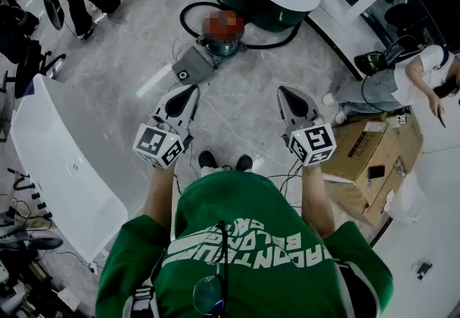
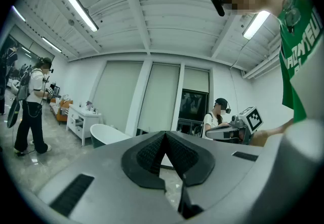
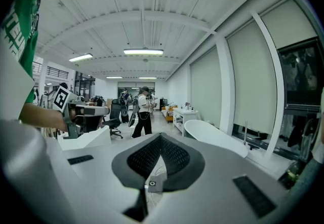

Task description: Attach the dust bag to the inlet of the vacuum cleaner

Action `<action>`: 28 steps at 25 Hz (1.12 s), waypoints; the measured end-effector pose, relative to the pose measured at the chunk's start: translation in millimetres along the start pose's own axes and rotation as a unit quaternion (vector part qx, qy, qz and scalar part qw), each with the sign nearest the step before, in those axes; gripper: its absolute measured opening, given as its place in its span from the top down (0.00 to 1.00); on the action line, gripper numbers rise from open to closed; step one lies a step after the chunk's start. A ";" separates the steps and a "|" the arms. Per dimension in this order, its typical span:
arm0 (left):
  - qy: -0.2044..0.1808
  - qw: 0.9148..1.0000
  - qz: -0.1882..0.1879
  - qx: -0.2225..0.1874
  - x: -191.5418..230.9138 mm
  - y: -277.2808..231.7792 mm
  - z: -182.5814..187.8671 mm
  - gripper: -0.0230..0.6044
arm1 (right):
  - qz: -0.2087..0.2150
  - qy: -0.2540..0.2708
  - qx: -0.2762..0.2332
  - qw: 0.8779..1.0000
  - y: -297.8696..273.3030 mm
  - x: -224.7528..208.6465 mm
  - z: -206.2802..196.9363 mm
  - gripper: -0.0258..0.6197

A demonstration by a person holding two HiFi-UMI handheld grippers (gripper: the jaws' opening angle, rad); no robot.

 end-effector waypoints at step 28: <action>-0.019 0.997 -0.072 0.037 249.9 -103.9 -35.8 0.96 | -0.028 -0.017 0.019 0.999 -254.9 -47.1 -15.9 0.95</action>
Point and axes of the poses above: the fingertips, and each gripper's own axes: y backward along the fingers, x to its left, z out of its top, the point moved 9 cm from there along y, backward along the fingers, and after that the axes turned 7 degrees about z, right-handed, at the moved point
